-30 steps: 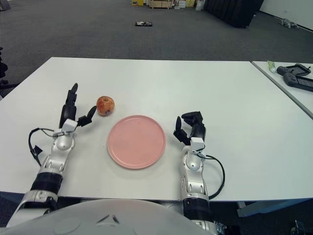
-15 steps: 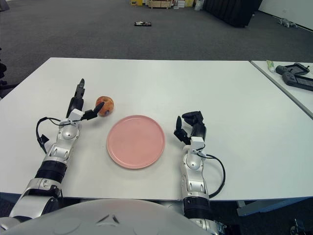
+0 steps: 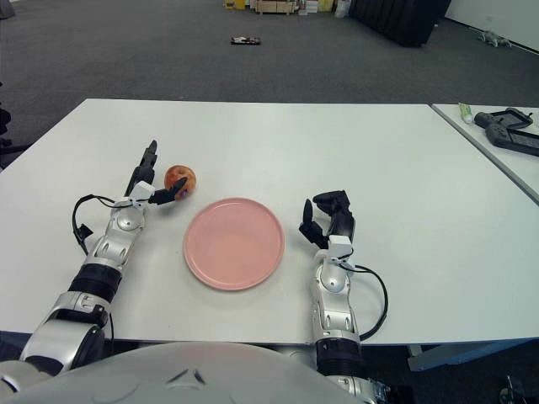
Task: Put the apple into the plate.
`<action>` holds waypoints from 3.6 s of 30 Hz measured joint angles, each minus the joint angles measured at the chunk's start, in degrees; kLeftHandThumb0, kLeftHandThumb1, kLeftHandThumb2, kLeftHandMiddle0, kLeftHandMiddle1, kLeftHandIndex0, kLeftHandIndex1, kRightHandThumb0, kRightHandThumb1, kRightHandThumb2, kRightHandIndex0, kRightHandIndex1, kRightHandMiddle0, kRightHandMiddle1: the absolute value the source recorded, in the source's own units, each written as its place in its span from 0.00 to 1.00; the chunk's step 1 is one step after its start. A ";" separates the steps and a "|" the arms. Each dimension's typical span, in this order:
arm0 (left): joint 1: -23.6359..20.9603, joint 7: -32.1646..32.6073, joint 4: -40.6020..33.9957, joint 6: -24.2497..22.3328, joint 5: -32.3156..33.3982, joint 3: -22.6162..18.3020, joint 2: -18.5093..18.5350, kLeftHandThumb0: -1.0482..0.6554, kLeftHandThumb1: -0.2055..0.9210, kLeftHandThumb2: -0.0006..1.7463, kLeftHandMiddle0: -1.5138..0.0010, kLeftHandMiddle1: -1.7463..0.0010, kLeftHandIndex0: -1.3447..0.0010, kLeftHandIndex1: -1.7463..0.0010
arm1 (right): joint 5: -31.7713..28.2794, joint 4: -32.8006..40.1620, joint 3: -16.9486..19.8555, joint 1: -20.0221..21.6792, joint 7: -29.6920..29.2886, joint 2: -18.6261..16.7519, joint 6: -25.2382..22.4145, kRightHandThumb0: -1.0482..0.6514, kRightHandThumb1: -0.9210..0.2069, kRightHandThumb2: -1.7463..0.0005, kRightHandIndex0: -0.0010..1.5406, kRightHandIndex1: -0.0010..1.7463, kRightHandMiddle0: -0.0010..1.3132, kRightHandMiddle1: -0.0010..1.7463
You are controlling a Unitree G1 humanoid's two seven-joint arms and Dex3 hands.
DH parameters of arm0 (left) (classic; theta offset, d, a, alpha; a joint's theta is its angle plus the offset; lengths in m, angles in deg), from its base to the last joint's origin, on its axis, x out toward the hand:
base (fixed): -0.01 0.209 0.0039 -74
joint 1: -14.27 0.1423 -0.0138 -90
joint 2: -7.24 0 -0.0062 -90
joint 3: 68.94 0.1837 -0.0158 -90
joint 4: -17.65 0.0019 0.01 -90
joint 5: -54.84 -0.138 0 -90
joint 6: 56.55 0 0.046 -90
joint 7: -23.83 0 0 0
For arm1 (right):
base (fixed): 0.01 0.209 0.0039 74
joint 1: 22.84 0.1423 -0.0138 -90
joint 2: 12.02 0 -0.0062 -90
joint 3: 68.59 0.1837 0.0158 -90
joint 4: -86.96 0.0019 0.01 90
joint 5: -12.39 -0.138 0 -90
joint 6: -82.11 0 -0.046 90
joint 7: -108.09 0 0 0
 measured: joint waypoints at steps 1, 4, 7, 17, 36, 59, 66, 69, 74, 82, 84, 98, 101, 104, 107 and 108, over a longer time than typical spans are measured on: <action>-0.20 0.00 0.33 -0.11 -0.02 0.06 0.00 0.13 0.67 0.40 1.00 1.00 1.00 1.00 | 0.06 0.00 -0.01 0.00 -0.01 0.01 0.03 0.39 0.27 0.46 0.42 0.75 0.29 1.00; -1.03 -0.02 1.65 -0.52 -0.39 0.77 0.03 0.13 0.67 0.41 1.00 1.00 0.99 1.00 | 0.35 -0.03 0.00 0.00 -0.02 0.09 0.04 0.38 0.28 0.45 0.41 0.75 0.30 1.00; -1.52 -0.30 2.40 -0.85 -0.46 1.73 0.04 0.14 0.65 0.43 1.00 1.00 0.99 0.97 | 0.37 -0.03 -0.03 0.01 -0.01 0.09 0.03 0.38 0.28 0.45 0.41 0.75 0.30 1.00; -1.94 -4.00 2.37 -5.58 -0.83 4.99 0.02 0.15 0.63 0.45 1.00 1.00 1.00 0.95 | 0.19 -0.02 0.13 0.00 0.03 0.05 0.01 0.38 0.28 0.45 0.43 0.75 0.30 1.00; -12.05 -3.80 15.02 -9.67 -3.89 8.66 -0.03 0.11 0.77 0.38 1.00 1.00 1.00 0.90 | 0.19 0.26 0.43 -0.29 0.09 0.04 -0.01 0.38 0.28 0.45 0.42 0.75 0.30 1.00; -12.65 1.97 22.71 -0.47 -1.02 6.75 -1.22 0.09 0.85 0.32 0.99 0.69 1.00 0.36 | -0.05 1.28 0.66 -0.92 0.23 -0.03 -0.33 0.39 0.24 0.49 0.41 0.74 0.27 1.00; -12.60 3.57 25.37 3.70 0.83 5.54 -1.62 0.17 0.66 0.47 0.95 0.32 0.98 0.07 | -0.05 1.58 0.83 -1.05 -0.19 -0.18 -0.33 0.39 0.23 0.49 0.40 0.74 0.27 1.00; -12.56 4.09 25.92 5.66 1.93 4.56 -1.68 0.22 0.60 0.52 0.86 0.16 0.87 0.02 | -0.01 1.84 0.87 -1.10 -0.56 -0.33 -0.34 0.39 0.23 0.49 0.40 0.74 0.27 1.00; -12.55 4.64 27.57 9.62 3.34 3.19 -1.57 0.32 0.51 0.69 0.57 0.02 0.61 0.00 | 0.34 2.17 0.83 -1.16 -0.93 -0.41 -0.34 0.39 0.23 0.49 0.40 0.74 0.27 1.00; -12.54 6.24 29.59 13.72 2.74 3.75 -1.50 0.32 0.41 0.80 0.29 0.00 0.51 0.00 | 0.35 2.54 0.76 -1.26 -0.87 -0.41 -0.36 0.39 0.22 0.50 0.39 0.73 0.26 1.00; -12.54 6.35 29.75 14.21 2.62 3.90 -1.49 0.32 0.40 0.80 0.26 0.00 0.51 0.00 | 0.34 2.61 0.78 -1.26 -0.88 -0.42 -0.41 0.39 0.22 0.51 0.39 0.73 0.26 1.00; -12.46 5.90 29.83 14.89 3.85 3.39 -1.75 0.32 0.39 0.81 0.19 0.00 0.50 0.00 | 0.31 2.63 0.80 -1.27 -0.73 -0.41 -0.52 0.39 0.21 0.51 0.39 0.73 0.25 1.00; -12.36 5.90 29.75 14.90 4.08 3.23 -1.78 0.32 0.39 0.81 0.19 0.00 0.50 0.00 | 0.33 2.65 0.81 -1.27 -0.75 -0.41 -0.53 0.39 0.20 0.52 0.39 0.73 0.25 1.00; -12.28 5.91 29.74 15.05 4.13 3.09 -1.80 0.32 0.39 0.81 0.19 0.00 0.50 0.00 | 0.30 2.65 0.84 -1.27 -0.79 -0.43 -0.57 0.39 0.20 0.52 0.39 0.73 0.25 1.00; -12.16 5.93 29.70 15.37 4.11 3.06 -1.80 0.32 0.39 0.81 0.18 0.00 0.50 0.00 | 0.26 2.64 0.92 -1.27 -0.79 -0.45 -0.57 0.39 0.21 0.51 0.39 0.74 0.25 1.00; -12.11 5.93 29.66 15.44 4.12 3.03 -1.80 0.32 0.39 0.81 0.18 0.00 0.50 0.00 | 0.26 2.64 0.93 -1.27 -0.79 -0.45 -0.57 0.39 0.21 0.51 0.39 0.74 0.26 1.00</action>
